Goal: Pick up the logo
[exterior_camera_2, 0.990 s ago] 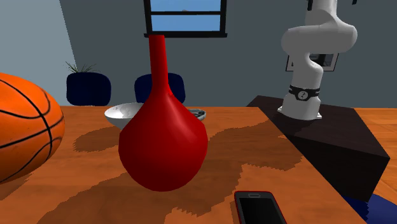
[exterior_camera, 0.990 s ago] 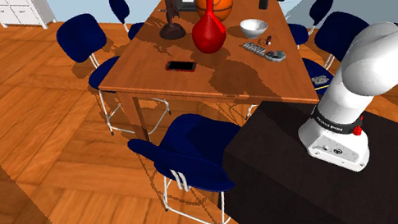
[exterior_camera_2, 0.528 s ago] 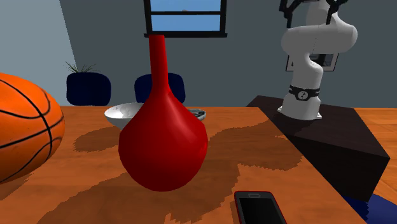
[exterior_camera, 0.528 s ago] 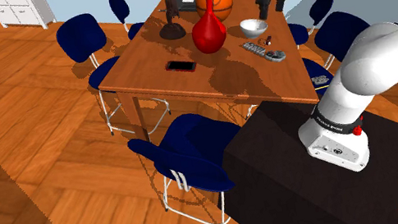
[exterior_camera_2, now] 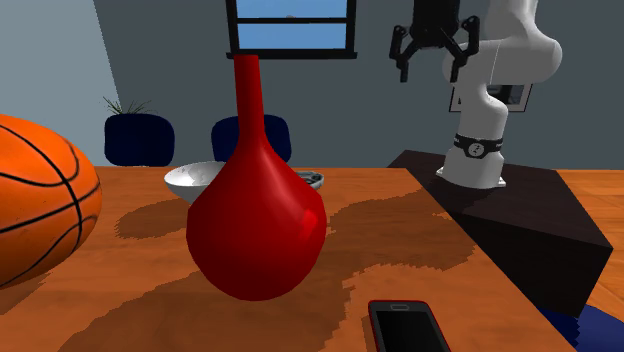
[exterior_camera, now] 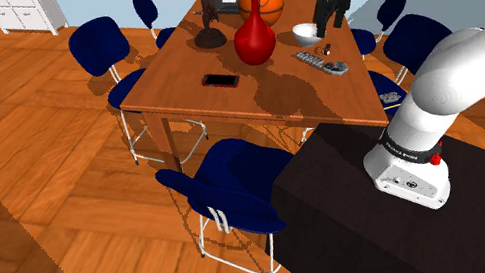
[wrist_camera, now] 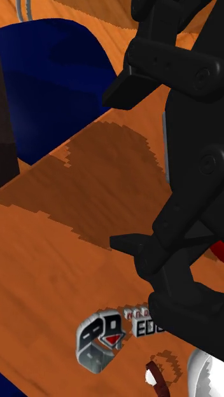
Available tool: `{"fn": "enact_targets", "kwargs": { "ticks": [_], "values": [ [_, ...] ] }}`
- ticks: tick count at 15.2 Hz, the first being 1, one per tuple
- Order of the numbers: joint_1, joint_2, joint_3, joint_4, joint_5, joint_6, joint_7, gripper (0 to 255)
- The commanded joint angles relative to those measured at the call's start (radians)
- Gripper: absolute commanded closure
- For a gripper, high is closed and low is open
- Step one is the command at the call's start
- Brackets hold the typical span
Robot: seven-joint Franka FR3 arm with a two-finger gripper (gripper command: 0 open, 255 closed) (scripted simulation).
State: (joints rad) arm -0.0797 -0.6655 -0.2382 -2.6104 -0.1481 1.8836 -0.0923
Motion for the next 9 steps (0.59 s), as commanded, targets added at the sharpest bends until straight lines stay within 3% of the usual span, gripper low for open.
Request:
{"fn": "enact_targets", "kwargs": {
  "ticks": [1, 9],
  "values": [
    [-0.008, 0.066, -0.036, 0.003, -0.019, 0.072, -0.032, 0],
    [-0.032, 0.323, -0.183, 0.033, -0.046, 0.332, -0.181, 0]
  ]
}}
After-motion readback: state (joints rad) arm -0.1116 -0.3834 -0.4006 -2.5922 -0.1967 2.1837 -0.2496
